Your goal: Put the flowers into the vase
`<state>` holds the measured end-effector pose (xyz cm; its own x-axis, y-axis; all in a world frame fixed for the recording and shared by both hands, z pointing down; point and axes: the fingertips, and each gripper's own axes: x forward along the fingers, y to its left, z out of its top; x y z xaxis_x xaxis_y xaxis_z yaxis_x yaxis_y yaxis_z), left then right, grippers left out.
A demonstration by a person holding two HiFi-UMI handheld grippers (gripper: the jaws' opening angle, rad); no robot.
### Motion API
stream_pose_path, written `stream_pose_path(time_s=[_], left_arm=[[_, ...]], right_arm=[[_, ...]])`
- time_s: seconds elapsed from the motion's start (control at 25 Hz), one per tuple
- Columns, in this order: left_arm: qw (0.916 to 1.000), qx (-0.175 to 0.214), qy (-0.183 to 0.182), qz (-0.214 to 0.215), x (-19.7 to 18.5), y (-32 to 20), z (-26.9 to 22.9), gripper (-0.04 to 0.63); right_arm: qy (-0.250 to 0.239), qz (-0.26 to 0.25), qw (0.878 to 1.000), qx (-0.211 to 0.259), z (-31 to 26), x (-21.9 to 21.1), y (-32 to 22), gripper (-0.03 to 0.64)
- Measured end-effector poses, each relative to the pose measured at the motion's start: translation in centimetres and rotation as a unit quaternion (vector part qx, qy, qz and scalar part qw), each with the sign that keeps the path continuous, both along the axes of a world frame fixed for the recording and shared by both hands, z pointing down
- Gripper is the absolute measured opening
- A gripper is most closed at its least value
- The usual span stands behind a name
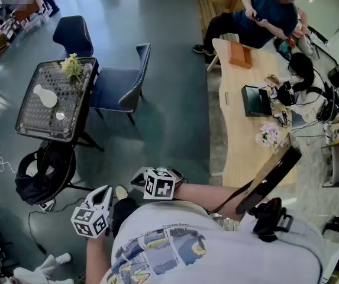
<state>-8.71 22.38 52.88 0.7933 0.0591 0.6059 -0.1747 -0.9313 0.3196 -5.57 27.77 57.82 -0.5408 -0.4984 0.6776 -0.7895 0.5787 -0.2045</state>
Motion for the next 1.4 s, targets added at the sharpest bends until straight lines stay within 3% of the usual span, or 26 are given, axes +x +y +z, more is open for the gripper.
stream_pose_path(time_s=[0.32, 0.56, 0.76, 0.96, 1.24, 1.4], left_arm=[[0.9998, 0.0, 0.002, 0.02, 2.6, 0.8, -0.1, 0.011], [0.9999, 0.008, -0.005, 0.01, 3.7, 1.0, -0.5, 0.011], [0.9999, 0.007, 0.002, 0.011, 5.0, -0.2, -1.7, 0.011], [0.9997, 0.006, 0.013, -0.019, 4.1, -4.8, -2.3, 0.011], [0.9986, 0.002, 0.05, -0.014, 5.5, -15.1, -2.3, 0.012], [0.9975, 0.0, 0.071, -0.01, 6.0, -21.9, -3.3, 0.012]], right_arm=[[-0.001, 0.005, 1.0, 0.009, -0.1, 1.8, -0.5, 0.008], [-0.019, 0.002, 1.0, 0.011, -0.5, 3.3, -0.4, 0.009], [-0.041, 0.049, 0.998, 0.014, -0.4, 6.0, -0.9, 0.009], [-0.058, 0.056, 0.997, 0.017, -0.4, 6.4, -5.8, 0.009], [-0.107, 0.056, 0.992, 0.032, -2.9, 7.2, -16.5, 0.011], [-0.089, 0.05, 0.994, 0.03, -3.4, 7.7, -23.9, 0.048]])
